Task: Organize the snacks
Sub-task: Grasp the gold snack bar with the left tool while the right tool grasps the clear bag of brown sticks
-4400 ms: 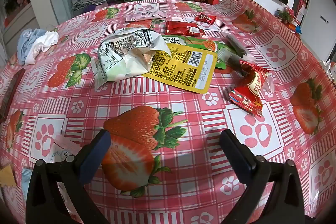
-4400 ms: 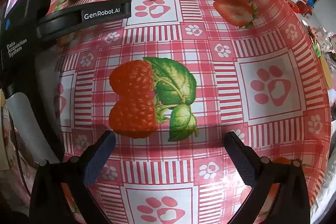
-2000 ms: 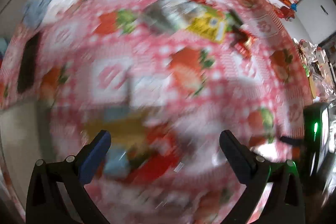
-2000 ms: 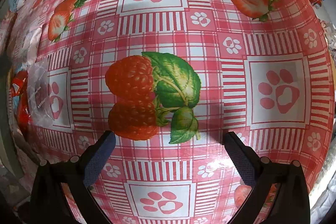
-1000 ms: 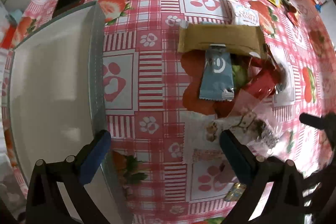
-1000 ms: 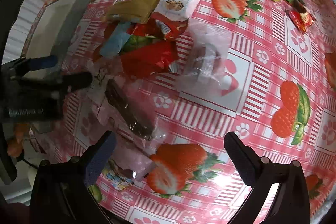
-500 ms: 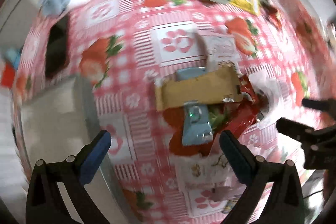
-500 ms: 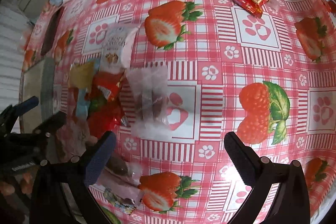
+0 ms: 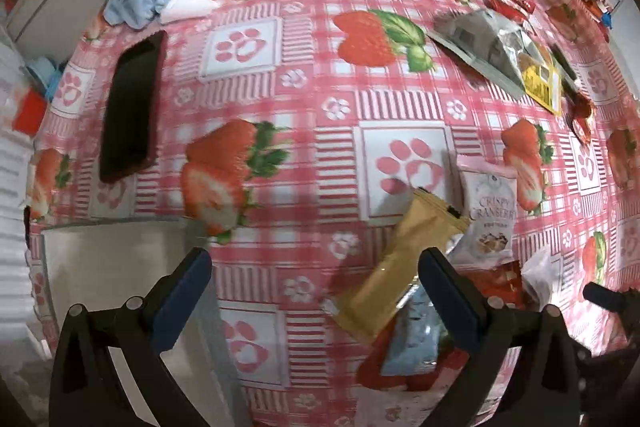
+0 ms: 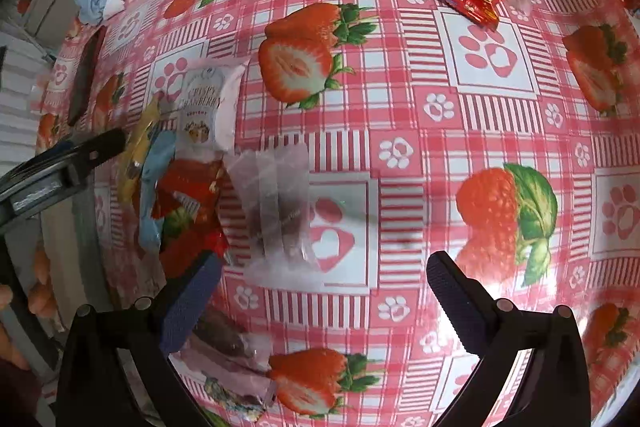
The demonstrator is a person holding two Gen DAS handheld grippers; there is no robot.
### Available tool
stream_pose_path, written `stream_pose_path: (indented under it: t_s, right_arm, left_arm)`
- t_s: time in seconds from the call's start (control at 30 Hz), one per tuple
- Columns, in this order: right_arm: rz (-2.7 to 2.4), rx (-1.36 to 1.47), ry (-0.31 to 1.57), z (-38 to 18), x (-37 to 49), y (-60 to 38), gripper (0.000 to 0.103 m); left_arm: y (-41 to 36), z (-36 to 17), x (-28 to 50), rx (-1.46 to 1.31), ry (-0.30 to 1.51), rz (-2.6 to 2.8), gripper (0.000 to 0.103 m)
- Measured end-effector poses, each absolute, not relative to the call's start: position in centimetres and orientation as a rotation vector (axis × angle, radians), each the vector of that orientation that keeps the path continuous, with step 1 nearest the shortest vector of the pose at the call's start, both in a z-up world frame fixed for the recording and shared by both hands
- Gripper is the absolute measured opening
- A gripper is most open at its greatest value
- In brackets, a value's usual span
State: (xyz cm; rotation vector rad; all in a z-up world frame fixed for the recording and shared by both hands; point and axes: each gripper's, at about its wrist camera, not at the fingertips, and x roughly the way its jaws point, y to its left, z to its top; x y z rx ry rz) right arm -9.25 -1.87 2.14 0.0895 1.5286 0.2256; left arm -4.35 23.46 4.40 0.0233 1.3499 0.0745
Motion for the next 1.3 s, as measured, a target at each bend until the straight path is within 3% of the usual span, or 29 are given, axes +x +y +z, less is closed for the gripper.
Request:
stream_pose_path:
  t_s: [0.47, 0.73, 1.1, 1.3]
  right_arm:
    - [0.182, 0.059, 1.585, -0.4, -7.5, -0.1, 0.103]
    - [0.163, 0.034, 1.577, -0.3, -8.1, -1.3, 0.103]
    - [0.151, 0.003, 1.585, -0.8, -6.7, -0.5, 0.103]
    - [0.153, -0.139, 1.582, -0.9, -6.2, 1.4, 0.103]
  left_arm:
    - [19.4, 3.4, -4.6, 0.221, 1.361, -0.033, 0.103]
    - [22.9, 2.1, -3.8, 0.115, 1.406, 0.041, 0.103]
    - [21.5, 0.8, -2.5, 0.017, 1.450, 0.047, 0.103]
    - [23.1, 0.2, -2.2, 0.000, 1.462, 0.079, 0.103]
